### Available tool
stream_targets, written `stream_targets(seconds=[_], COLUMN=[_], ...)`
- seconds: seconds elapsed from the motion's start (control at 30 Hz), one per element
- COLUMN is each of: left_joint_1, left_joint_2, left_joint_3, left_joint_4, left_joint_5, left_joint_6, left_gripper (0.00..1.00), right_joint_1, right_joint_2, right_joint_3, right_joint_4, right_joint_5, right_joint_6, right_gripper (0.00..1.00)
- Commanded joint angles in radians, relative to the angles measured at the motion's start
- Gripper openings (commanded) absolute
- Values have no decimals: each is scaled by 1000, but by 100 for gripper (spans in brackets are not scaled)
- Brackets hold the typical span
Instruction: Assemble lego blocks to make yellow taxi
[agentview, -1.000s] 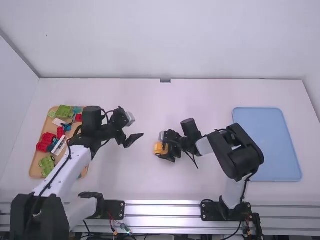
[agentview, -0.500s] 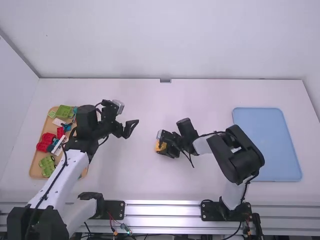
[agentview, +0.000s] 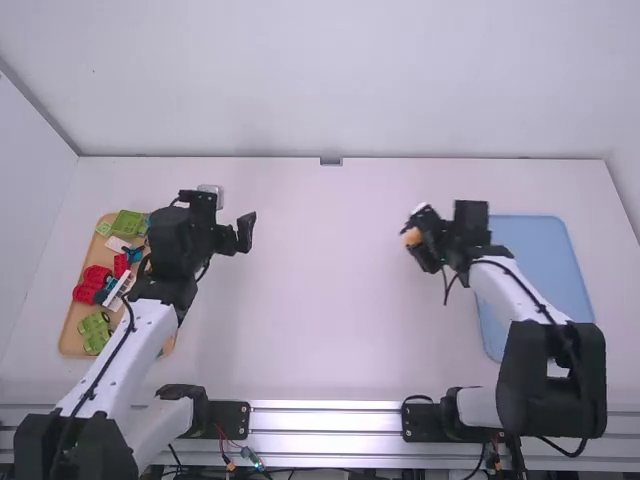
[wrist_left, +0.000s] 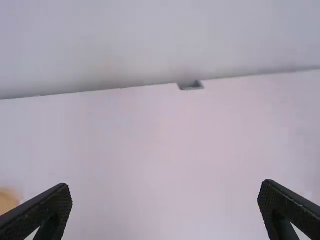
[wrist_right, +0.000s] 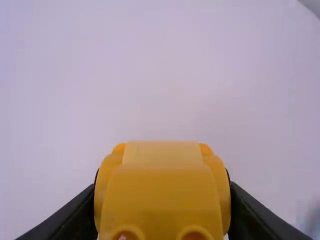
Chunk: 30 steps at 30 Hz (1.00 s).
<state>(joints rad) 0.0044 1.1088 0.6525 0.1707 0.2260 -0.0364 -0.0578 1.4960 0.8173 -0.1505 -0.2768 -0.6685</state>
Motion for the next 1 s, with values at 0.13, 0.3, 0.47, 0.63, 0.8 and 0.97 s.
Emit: stream_targets(seconds=[0.13,0.3,0.47,0.63,0.8,0.97], left_joint_1=[0,6,5,-5,-4,-5], left_joint_2=[44,77,106,106,106,106], left_joint_3=[-1,-1,-1,2,4,60], left_joint_4=[47,75,93,89,78,-17], left_joint_5=[-89,-89,-88,-89,-89,-89], left_joint_6=[-38,-39,-39,-39,-38,-15], left_gripper=[99,99,99,99,99,99], right_joint_1=[-350,-457,-520,-521,-488,-429], right_joint_2=[61,154,281,304,243,144], right_joint_3=[1,1,2,4,31,63], right_joint_4=[84,146,200,217,135,35], right_joint_5=[37,8,-7,13,117,128], right_joint_6=[201,224,271,281,330,332], right_gripper=[44,45,46,72,99,99])
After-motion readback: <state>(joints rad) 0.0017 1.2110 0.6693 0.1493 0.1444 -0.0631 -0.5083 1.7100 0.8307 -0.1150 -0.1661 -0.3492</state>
